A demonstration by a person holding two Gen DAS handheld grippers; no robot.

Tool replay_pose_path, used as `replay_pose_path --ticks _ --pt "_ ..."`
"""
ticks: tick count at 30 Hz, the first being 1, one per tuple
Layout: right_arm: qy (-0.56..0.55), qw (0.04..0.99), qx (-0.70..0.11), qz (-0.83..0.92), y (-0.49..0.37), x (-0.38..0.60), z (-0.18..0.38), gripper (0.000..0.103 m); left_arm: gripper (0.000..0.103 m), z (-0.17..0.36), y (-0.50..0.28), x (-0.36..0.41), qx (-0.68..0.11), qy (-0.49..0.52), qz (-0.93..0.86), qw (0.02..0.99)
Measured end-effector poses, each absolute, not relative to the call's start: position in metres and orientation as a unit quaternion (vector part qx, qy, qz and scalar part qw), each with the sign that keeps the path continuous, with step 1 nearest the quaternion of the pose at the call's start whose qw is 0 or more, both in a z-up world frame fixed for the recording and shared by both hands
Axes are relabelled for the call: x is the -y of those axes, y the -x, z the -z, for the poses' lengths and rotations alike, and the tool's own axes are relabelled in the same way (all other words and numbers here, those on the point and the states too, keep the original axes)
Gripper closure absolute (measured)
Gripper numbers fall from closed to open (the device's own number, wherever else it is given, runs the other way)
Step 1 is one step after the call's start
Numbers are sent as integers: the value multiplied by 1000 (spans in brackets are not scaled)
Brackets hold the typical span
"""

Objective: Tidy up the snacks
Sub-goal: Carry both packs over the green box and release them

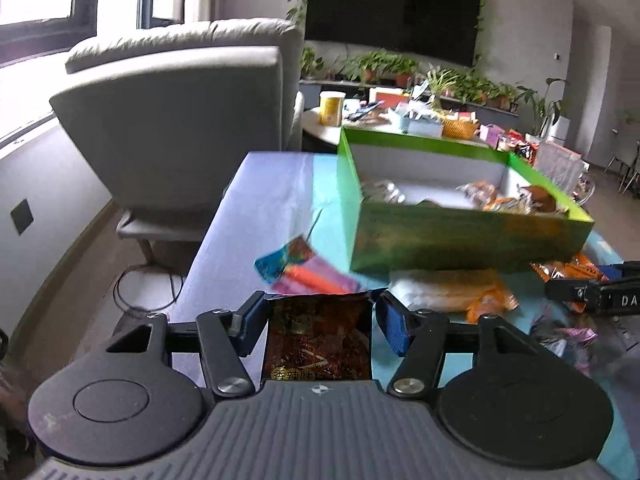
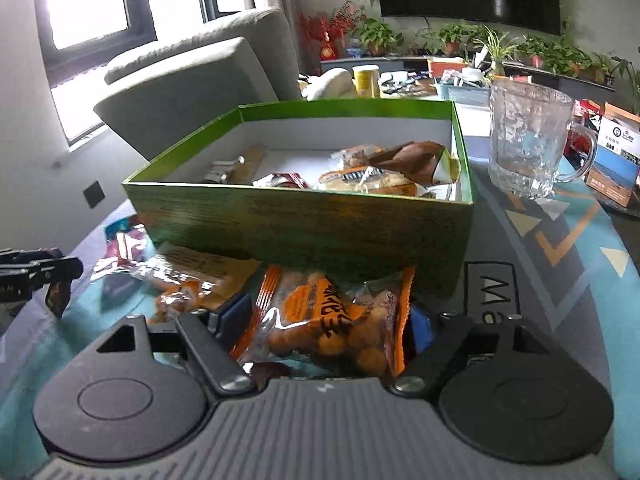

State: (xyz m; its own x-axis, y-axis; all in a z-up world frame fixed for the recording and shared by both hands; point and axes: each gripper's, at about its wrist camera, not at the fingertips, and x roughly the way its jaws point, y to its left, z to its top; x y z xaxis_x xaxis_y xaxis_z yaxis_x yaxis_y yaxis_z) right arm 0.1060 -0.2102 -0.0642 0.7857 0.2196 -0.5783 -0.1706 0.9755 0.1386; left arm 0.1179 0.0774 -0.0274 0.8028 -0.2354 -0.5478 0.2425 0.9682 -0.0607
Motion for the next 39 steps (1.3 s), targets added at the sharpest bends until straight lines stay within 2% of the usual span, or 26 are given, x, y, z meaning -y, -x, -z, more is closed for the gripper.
replay_pose_path --ticks 10,18,31,37,39 --pt "-38 961 -249 -117 -94 216 25 43 47 -9 -134 -53 -241 -19 150 959" --pt "-44 971 -211 -103 -138 225 -2 43 46 -46 -171 -16 -189 -45 170 966" --pt "-42 967 -233 -91 -186 227 13 42 46 -23 -247 14 -246 -41 161 955" --pt "-43 963 -250 -89 -197 227 24 42 45 1 -267 24 -302 -61 169 936" --pt "-40 964 -246 -90 -196 226 26 42 42 7 -269 27 -312 -77 168 932"
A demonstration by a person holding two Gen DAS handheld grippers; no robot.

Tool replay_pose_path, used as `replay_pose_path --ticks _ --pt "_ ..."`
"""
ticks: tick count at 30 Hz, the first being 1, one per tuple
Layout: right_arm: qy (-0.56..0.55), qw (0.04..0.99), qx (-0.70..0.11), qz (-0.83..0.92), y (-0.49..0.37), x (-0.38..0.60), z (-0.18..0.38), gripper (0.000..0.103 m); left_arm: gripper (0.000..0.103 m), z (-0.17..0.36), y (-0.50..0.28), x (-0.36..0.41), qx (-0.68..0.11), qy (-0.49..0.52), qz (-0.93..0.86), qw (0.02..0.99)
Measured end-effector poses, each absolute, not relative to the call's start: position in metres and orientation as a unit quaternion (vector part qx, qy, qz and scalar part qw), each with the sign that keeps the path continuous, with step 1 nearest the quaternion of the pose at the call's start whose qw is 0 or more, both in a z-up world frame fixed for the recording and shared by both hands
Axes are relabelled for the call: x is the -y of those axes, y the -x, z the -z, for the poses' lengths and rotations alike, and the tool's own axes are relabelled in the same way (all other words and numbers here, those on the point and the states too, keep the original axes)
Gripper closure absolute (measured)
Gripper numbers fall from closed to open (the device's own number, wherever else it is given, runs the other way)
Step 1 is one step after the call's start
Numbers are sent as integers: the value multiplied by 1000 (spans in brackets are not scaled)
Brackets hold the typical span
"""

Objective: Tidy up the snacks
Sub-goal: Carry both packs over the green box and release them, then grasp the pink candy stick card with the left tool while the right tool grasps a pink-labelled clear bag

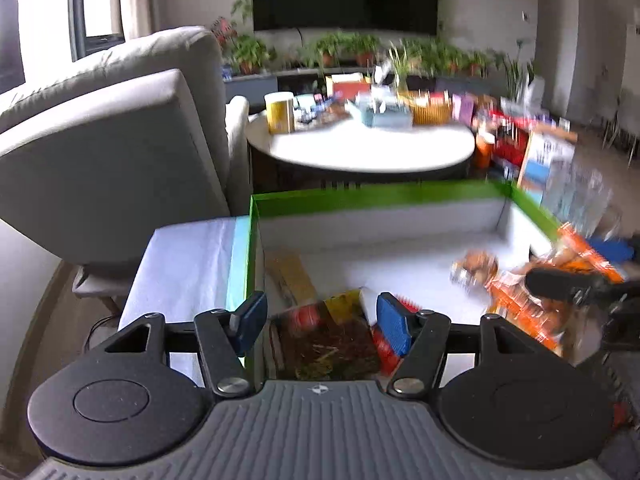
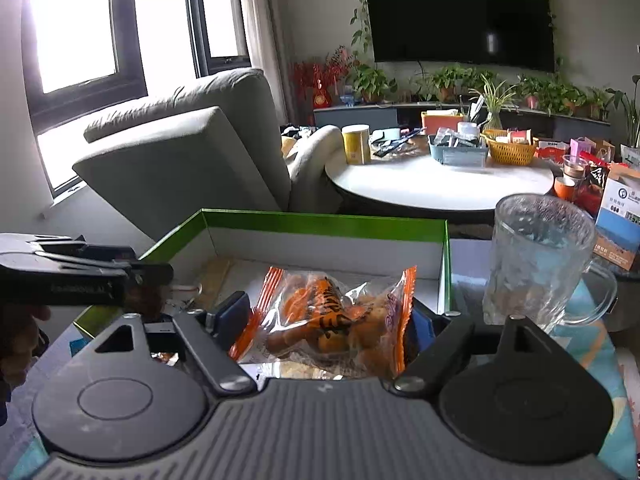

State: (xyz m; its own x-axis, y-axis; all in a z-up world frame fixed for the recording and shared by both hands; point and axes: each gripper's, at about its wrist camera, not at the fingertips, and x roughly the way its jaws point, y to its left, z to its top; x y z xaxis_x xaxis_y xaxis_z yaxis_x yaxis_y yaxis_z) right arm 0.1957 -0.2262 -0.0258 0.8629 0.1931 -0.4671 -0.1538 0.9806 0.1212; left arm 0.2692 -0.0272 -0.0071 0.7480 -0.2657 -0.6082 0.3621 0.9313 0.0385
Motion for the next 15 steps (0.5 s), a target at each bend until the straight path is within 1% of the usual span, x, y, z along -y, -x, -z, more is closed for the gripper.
replay_pose_path --ticks 2,5,8,11,15 --pt "-39 967 -236 -90 -192 226 25 42 41 9 -265 26 -313 -85 172 930" --pt "-38 970 -224 -85 -186 228 22 42 41 3 -256 17 -313 -68 179 930" --pt "-44 971 -218 -86 -177 232 18 42 30 -12 -241 2 -294 -47 155 942" --pt "-51 972 -214 -85 -166 239 16 42 27 -20 -224 -20 -275 -36 128 952" --pt "-54 973 -211 -82 -149 245 15 42 27 -4 -203 -45 -325 -22 102 940"
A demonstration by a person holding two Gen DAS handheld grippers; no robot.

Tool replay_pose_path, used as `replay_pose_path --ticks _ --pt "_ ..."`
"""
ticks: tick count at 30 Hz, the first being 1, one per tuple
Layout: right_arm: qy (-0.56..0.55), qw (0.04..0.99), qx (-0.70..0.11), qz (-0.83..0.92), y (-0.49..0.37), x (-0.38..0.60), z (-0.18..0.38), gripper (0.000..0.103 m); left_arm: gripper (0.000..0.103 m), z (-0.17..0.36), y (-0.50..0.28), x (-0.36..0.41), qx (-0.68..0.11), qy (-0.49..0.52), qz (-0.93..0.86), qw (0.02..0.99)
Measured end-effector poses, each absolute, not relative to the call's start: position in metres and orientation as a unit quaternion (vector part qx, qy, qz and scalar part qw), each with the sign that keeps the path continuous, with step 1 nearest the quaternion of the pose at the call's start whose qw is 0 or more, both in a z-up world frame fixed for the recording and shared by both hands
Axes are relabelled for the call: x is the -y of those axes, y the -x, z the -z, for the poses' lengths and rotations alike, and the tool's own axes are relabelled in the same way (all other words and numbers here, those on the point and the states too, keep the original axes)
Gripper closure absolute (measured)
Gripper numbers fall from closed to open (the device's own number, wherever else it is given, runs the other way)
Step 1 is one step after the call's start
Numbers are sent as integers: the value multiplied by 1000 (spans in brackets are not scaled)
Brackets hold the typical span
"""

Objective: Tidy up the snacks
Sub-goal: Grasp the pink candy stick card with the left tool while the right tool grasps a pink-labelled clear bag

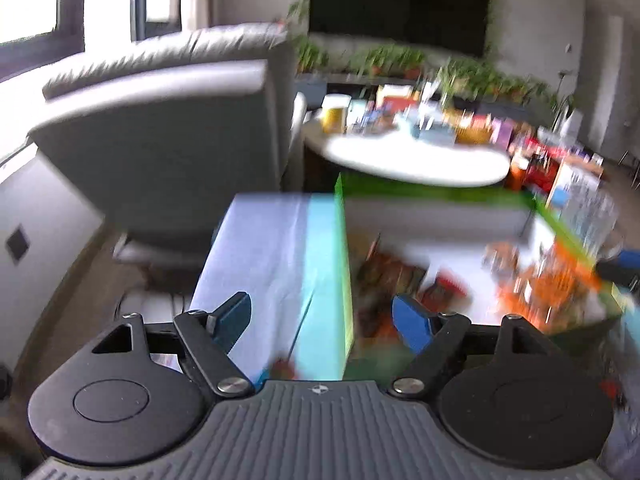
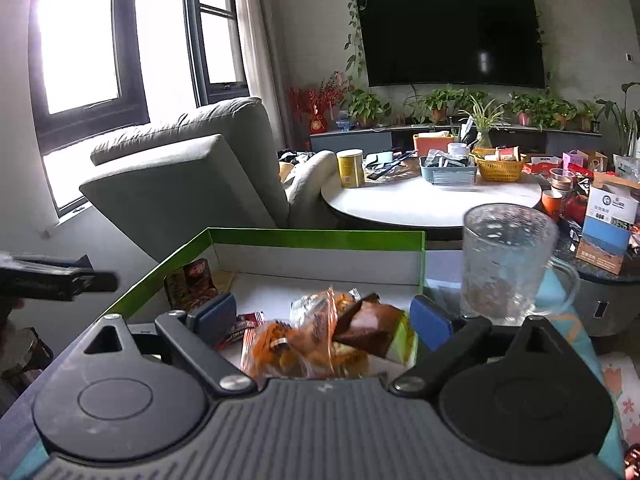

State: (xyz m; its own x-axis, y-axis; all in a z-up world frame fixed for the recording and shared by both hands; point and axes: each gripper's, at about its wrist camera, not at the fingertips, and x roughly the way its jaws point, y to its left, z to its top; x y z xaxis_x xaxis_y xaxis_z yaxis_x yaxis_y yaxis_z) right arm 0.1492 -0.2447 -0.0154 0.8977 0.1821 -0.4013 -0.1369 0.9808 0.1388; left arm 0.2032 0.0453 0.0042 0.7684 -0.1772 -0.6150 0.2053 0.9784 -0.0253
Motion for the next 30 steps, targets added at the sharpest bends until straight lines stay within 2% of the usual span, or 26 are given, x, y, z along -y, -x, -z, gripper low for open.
replay_pose_path --ticks 6,10,15,24,30 --pt "-54 971 -219 -72 -130 252 20 42 27 32 -171 -50 -378 -51 70 922" --pt "-55 971 -225 -63 -121 255 23 42 27 36 -158 -46 -376 -51 90 921" --pt "-62 969 -234 -57 -114 258 28 42 27 45 -160 -45 -371 -98 58 922" --pt "-67 966 -245 -55 -105 263 36 42 27 32 -152 -103 -365 -44 -12 930" --pt "-58 963 -252 -74 -96 256 42 42 27 23 -151 -89 -349 -46 76 933"
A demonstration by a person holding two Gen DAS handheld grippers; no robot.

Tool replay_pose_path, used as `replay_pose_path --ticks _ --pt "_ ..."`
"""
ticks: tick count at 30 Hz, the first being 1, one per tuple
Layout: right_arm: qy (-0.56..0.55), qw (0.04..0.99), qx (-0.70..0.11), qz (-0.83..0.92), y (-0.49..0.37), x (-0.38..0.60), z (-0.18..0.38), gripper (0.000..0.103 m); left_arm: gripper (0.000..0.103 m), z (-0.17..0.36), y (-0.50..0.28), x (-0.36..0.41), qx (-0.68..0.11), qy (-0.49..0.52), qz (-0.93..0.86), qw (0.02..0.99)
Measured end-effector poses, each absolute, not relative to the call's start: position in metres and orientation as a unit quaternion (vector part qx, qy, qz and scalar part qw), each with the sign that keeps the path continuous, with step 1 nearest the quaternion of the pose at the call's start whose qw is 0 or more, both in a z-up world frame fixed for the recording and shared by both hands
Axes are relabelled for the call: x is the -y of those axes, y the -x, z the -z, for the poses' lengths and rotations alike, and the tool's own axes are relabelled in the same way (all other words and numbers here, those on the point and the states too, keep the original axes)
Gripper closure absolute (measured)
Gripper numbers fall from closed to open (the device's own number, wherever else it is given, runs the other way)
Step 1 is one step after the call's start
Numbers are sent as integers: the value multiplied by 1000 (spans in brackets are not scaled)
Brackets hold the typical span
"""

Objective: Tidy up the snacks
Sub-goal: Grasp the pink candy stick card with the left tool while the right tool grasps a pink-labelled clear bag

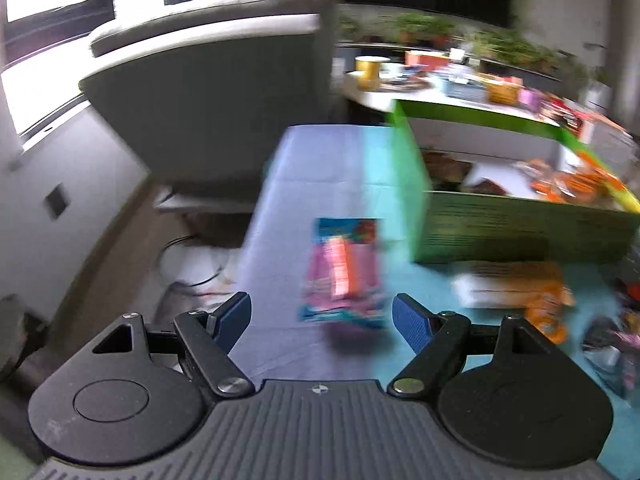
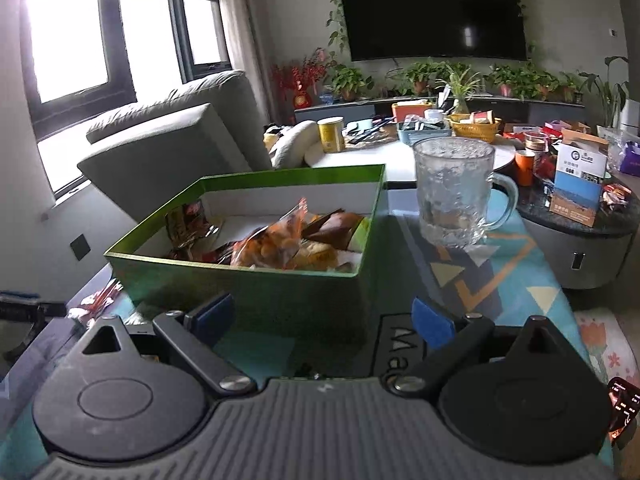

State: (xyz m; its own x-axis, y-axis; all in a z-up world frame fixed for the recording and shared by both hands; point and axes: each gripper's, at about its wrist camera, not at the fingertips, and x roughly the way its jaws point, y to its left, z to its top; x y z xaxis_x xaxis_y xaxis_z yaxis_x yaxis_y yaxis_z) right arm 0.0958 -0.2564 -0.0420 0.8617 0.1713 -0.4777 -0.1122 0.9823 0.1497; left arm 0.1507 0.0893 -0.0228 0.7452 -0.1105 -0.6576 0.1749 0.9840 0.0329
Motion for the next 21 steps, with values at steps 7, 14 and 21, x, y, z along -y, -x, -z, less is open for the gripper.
replay_pose_path --ticks 7,14,21 --pt "-55 955 -265 -122 -69 241 48 42 27 37 -189 -74 -356 -73 78 928" --pt "1 940 -275 -203 -55 204 60 42 27 54 -202 -69 -370 -72 84 922" --pt "-16 935 -300 -189 -58 196 71 42 49 54 -192 -76 -360 -45 100 926"
